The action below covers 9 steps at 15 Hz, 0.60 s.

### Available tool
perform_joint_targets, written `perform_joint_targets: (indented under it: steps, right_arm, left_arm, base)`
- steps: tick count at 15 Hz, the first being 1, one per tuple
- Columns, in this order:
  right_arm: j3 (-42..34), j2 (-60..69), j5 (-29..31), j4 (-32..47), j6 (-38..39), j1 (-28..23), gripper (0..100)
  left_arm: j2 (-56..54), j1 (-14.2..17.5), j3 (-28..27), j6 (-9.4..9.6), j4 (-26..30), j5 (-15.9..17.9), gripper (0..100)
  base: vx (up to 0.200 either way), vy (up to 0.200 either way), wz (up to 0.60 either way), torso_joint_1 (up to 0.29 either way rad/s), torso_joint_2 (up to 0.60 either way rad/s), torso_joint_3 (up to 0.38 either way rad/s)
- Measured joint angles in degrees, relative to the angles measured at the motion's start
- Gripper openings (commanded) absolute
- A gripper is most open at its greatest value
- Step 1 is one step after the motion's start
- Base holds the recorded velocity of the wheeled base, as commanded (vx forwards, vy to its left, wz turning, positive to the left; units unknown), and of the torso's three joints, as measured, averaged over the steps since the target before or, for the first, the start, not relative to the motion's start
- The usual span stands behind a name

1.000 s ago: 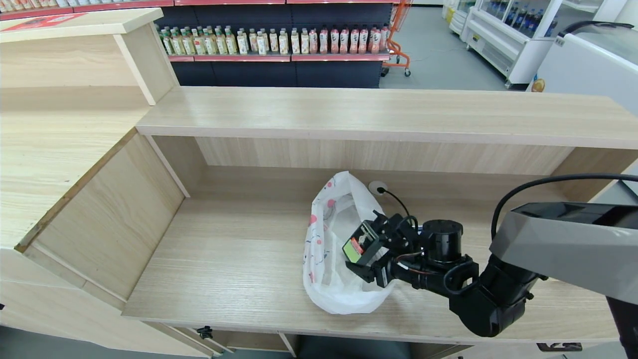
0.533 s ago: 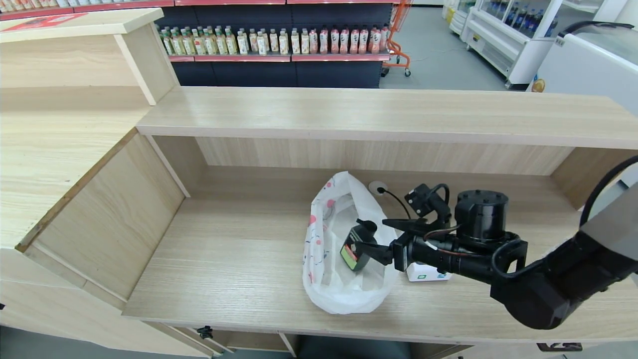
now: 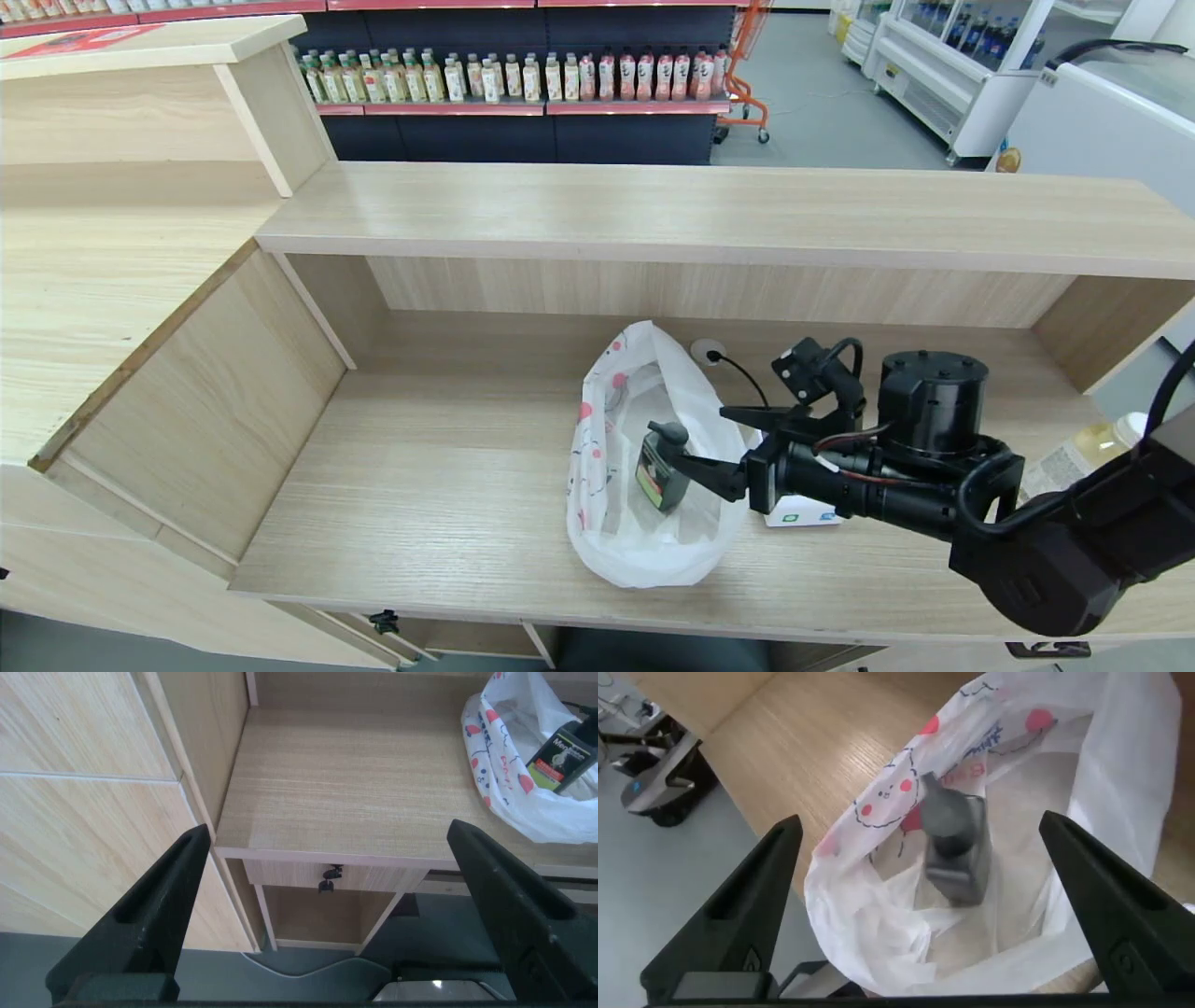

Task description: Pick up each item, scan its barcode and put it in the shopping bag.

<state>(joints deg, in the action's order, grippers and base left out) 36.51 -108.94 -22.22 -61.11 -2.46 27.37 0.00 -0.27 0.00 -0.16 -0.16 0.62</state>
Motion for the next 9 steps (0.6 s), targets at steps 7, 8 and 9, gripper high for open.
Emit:
perform_joint_targets:
  steps: [7, 8, 9]
  right_arm:
    - [-4.9, 14.7, 20.0, 13.4, -2.9, -9.6, 100]
    - [-6.7, 17.9, 22.1, 17.0, -3.4, -12.1, 100]
    - [-9.1, 21.5, 23.9, 21.2, -4.2, -15.6, 100]
  left_arm:
    - [0.0, 0.0, 0.0, 0.0, 0.0, 0.0, 100]
    - [0.0, 0.0, 0.0, 0.0, 0.0, 0.0, 100]
    - [0.0, 0.0, 0.0, 0.0, 0.0, 0.0, 100]
  base:
    - [0.0, 0.0, 0.0, 0.0, 0.0, 0.0]
    - [0.0, 0.0, 0.0, 0.0, 0.0, 0.0]
    - [0.0, 0.0, 0.0, 0.0, 0.0, 0.0]
